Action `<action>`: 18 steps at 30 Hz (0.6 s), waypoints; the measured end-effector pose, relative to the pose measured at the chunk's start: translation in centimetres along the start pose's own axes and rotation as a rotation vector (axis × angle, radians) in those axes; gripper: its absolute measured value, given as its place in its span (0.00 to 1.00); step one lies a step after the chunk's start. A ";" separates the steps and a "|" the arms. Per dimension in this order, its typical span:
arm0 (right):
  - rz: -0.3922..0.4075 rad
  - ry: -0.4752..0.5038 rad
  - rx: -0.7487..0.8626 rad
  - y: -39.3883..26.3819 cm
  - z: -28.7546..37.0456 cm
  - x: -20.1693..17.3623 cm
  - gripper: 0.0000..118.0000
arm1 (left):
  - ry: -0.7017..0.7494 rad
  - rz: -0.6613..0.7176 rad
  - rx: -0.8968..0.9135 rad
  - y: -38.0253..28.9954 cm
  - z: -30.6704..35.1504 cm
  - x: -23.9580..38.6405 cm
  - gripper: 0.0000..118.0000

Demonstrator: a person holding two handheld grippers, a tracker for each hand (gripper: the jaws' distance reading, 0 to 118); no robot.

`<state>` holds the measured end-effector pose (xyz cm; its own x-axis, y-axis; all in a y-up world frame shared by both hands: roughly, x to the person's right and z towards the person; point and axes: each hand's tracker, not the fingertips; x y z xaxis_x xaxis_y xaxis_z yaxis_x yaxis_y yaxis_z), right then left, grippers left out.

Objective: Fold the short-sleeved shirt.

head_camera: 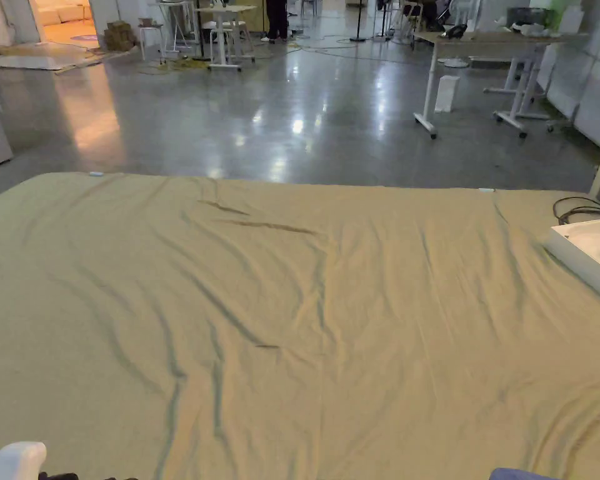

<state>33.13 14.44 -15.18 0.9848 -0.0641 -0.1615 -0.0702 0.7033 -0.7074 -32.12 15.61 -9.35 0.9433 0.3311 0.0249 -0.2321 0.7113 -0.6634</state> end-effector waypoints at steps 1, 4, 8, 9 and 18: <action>0.028 -0.014 0.044 0.9 1.3 -0.7 0.77 | 0.018 -0.027 0.042 0.9 1.3 1.0 0.81; 0.082 -0.018 0.236 3.4 5.7 -2.1 0.77 | 0.082 -0.162 0.276 3.1 6.6 6.1 0.81; 0.129 -0.063 0.501 5.2 11.3 -6.4 0.78 | 0.159 -0.285 0.550 3.9 11.9 12.8 0.81; 0.149 -0.081 0.557 5.4 12.4 -7.6 0.78 | 0.171 -0.307 0.588 4.0 12.6 14.3 0.80; 0.256 -0.080 0.661 5.0 14.1 -14.5 0.34 | 0.108 -0.366 0.593 2.8 13.4 20.2 0.37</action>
<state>20.72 28.91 -6.63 0.9608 0.1946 -0.1973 -0.2146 0.9730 -0.0850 -16.90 32.59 -0.64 0.9967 -0.0355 0.0735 0.0433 0.9933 -0.1068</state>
